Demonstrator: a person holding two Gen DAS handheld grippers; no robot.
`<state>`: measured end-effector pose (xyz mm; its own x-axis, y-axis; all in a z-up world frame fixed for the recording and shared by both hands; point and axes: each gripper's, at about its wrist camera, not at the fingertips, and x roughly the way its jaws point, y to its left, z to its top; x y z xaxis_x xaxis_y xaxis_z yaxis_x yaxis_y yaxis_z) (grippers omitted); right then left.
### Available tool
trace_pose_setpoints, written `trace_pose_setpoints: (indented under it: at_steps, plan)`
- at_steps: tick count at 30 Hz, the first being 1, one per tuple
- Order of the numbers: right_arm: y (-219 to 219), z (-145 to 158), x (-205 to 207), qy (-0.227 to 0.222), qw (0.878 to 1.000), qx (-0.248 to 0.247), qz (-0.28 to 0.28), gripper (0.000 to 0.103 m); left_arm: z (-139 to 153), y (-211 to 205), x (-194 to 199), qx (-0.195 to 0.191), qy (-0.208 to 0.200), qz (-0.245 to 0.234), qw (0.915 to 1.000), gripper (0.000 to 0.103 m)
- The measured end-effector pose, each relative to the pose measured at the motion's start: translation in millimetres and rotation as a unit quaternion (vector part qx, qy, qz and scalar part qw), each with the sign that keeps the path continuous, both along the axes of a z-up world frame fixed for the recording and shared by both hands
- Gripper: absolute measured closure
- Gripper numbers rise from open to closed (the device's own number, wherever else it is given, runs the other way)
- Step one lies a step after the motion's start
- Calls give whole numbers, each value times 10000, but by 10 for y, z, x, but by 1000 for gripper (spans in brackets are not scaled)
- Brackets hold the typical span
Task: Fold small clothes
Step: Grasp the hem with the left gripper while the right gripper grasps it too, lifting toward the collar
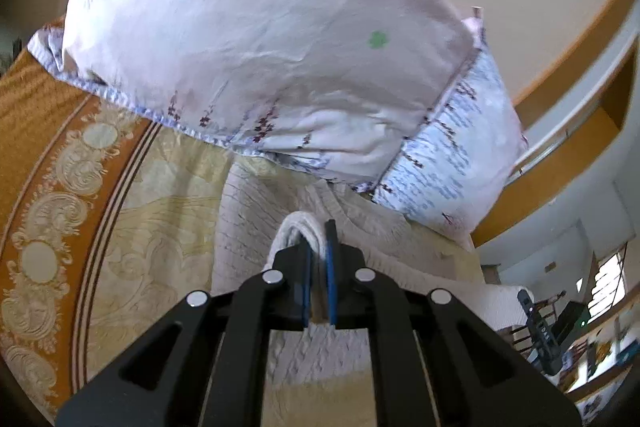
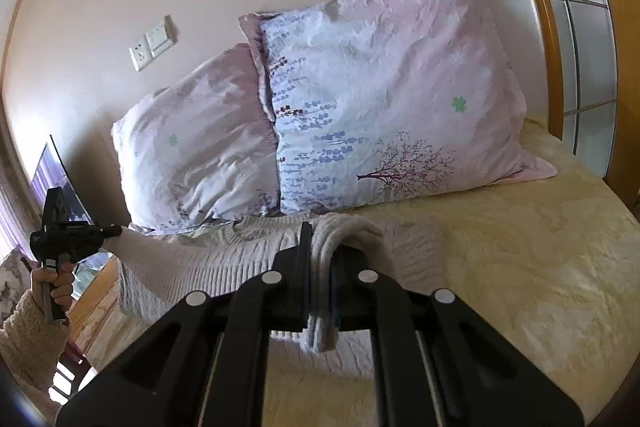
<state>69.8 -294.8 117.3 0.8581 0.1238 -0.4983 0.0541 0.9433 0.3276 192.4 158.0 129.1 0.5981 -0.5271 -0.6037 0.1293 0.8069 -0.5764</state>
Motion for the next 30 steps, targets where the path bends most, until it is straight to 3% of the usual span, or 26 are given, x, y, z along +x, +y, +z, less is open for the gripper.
trace_pose_setpoints:
  at_steps: [5, 9, 13, 19, 22, 24, 26, 30]
  plan:
    - [-77, -163, 314, 270, 9995, 77, -149, 95, -209, -51, 289, 69, 201, 64, 9998, 97]
    - [-240, -435, 581, 623, 9962, 481, -366, 95, -461, -131, 541, 160, 450, 106, 9988, 97]
    - [-449, -826, 888, 1253, 9844, 1014, -704, 95, -674, -209, 754, 258, 652, 137, 9974, 97]
    - [-611, -1089, 1176, 1696, 9678, 1609, -937, 94, -880, -270, 966, 140, 891, 196, 9957, 97]
    - [-681, -1134, 1267, 1729, 9615, 1918, -944, 77, -951, -246, 1012, -102, 1008, 254, 9945, 95]
    - [-708, -1118, 1290, 1588, 9609, 2078, -910, 60, -969, -233, 1025, -305, 1047, 275, 9937, 91]
    - [-710, -1084, 1332, 1445, 9629, 2075, -941, 54, -963, -192, 1033, -515, 1062, 321, 9925, 81]
    - [-703, -1018, 1358, 1295, 9644, 2090, -973, 53, -866, -93, 1022, -782, 865, 471, 9921, 65]
